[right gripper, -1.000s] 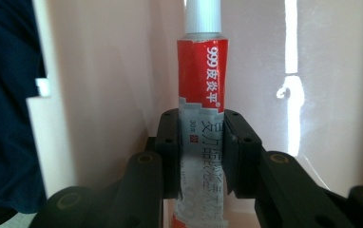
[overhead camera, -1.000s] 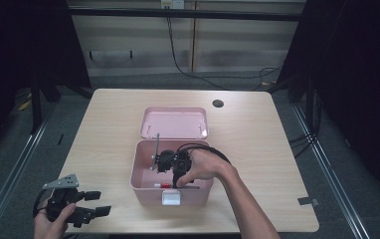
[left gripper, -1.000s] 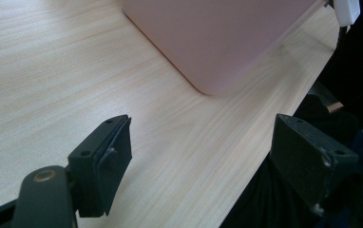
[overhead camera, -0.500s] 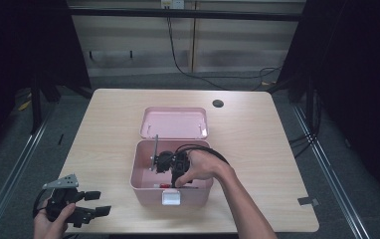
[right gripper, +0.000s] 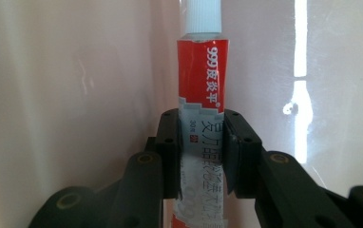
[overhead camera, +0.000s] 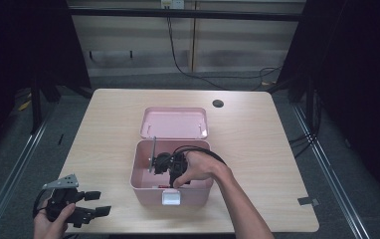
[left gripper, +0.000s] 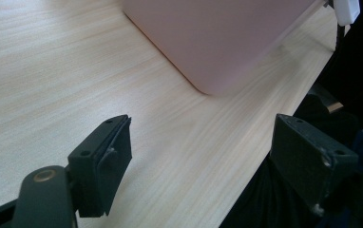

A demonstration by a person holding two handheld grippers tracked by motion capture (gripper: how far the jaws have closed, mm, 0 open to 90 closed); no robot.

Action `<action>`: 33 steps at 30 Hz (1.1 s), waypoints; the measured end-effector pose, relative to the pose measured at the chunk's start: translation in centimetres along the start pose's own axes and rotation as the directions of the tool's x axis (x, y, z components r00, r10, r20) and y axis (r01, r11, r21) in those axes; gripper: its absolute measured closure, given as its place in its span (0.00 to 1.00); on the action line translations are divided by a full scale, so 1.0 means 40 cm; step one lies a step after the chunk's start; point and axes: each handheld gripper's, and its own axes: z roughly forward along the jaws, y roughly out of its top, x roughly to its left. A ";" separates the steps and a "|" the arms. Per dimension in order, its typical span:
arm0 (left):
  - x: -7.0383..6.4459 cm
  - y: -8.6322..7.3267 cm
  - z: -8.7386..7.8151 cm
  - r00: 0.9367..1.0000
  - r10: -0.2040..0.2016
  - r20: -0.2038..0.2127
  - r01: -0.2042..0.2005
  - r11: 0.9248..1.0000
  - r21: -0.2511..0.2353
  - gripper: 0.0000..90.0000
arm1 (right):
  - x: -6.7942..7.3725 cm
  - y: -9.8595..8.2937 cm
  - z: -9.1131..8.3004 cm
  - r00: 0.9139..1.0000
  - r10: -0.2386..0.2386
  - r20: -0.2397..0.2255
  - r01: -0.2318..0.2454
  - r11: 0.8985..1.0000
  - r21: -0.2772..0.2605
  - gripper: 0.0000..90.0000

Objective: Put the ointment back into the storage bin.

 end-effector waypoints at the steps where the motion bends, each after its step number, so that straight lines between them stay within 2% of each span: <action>1: 0.000 0.000 0.000 1.000 -0.001 0.000 0.001 1.000 0.000 0.24 | -0.001 0.000 0.001 1.000 0.002 -0.003 -0.002 1.000 0.004 0.79; 16: 0.000 -0.001 0.000 1.000 -0.006 0.003 0.006 1.000 -0.005 0.24 | -0.012 -0.001 0.012 1.000 0.001 -0.029 0.000 1.000 0.029 0.78; 23: 0.000 0.000 0.000 1.000 -0.002 -0.001 0.002 1.000 -0.001 0.24 | -0.012 -0.005 0.007 0.999 0.007 -0.037 -0.006 1.000 0.012 0.75; 30: 0.000 -0.001 0.000 1.000 -0.007 0.000 0.007 1.000 -0.005 0.24 | -0.006 -0.009 -0.001 1.000 0.014 -0.013 -0.014 1.000 0.009 0.75; 32: 0.001 0.000 0.000 1.000 -0.004 -0.002 0.004 1.000 -0.002 0.24 | 0.001 -0.005 -0.005 1.000 -0.001 0.017 0.001 1.000 0.016 0.75; 33: 0.000 -0.001 0.000 1.000 -0.002 -0.003 0.002 1.000 -0.001 0.24 | 0.002 -0.005 -0.008 1.000 -0.003 0.012 0.002 1.000 0.009 0.75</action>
